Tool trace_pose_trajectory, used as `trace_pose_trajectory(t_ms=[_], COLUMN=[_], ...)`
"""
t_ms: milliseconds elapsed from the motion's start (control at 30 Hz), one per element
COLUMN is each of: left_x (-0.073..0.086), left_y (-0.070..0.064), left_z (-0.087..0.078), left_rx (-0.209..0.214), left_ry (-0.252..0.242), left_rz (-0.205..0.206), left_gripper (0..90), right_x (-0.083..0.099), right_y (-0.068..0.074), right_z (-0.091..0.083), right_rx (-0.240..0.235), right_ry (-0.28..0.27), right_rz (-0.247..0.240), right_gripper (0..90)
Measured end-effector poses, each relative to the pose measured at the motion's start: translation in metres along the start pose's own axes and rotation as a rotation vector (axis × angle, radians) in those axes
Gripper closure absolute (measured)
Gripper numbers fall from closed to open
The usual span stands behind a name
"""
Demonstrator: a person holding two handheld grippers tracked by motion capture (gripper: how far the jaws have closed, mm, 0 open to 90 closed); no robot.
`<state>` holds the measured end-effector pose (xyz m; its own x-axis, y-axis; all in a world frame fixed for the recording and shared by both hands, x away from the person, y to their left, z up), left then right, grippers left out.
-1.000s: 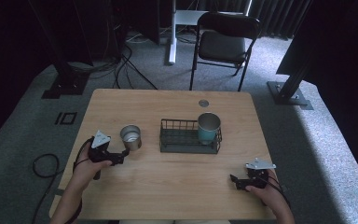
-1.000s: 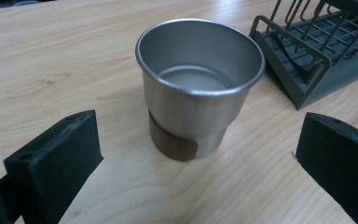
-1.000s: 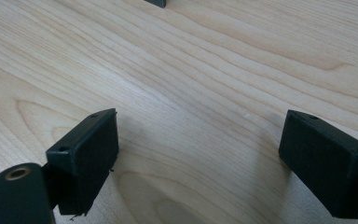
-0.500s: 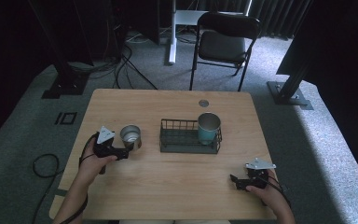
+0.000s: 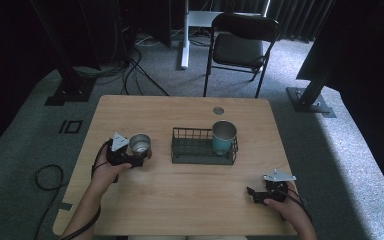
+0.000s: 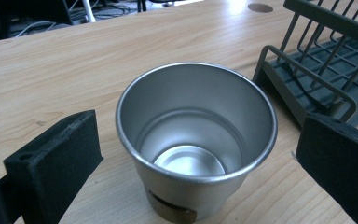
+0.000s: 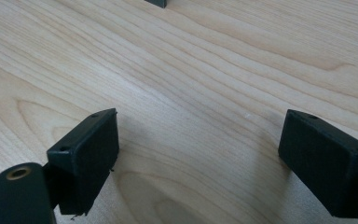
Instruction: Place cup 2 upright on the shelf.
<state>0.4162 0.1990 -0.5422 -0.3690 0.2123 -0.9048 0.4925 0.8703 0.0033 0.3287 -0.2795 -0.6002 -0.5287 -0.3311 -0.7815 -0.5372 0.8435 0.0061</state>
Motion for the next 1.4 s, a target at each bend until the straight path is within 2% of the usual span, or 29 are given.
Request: trace_pose_trajectory(t_ms=[500, 767, 1000, 1100, 1267, 1333, 1400], left_x=[-0.003, -0.001, -0.002, -0.002, -0.005, -0.007, -0.009], left_y=[-0.001, 0.001, 0.0, -0.001, 0.001, 0.002, 0.003], left_z=[0.016, 0.02, 0.021, 0.019, 0.015, 0.013, 0.011], left_rx=[-0.016, -0.04, -0.01, -0.014, -0.012, -0.01, -0.003], left_ry=[0.003, 0.002, -0.005, 0.0, -0.012, -0.019, -0.019], left_rz=[0.007, 0.003, 0.033, 0.043, 0.027, 0.008, 0.009], left_gripper=[0.6, 11.1, 13.9, 13.9, 14.0, 14.0, 14.0], right_x=[0.0, 0.0, 0.0, 0.0, 0.0, 0.0, 0.0], right_y=[0.0, 0.0, 0.0, 0.0, 0.0, 0.0, 0.0], right_z=[0.0, 0.0, 0.0, 0.0, 0.0, 0.0, 0.0], right_rx=[0.0, 0.0, 0.0, 0.0, 0.0, 0.0, 0.0], right_ry=[0.0, 0.0, 0.0, 0.0, 0.0, 0.0, 0.0], right_rz=[0.0, 0.0, 0.0, 0.0, 0.0, 0.0, 0.0], right_gripper=[11.8, 11.8, 11.8, 11.8, 11.8, 11.8, 11.8])
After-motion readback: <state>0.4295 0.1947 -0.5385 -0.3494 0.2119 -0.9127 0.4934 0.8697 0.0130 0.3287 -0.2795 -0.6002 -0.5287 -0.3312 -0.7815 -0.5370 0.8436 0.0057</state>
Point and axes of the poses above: each handheld gripper's, and its own axes: z roughly forward along the jaws, x roughly out of its underside, y roughly to its left, the point moved 6 cm from there along z, roughly forward along the jaws, and after that the axes turned 5 degrees about -y, right-handed, at the moved point
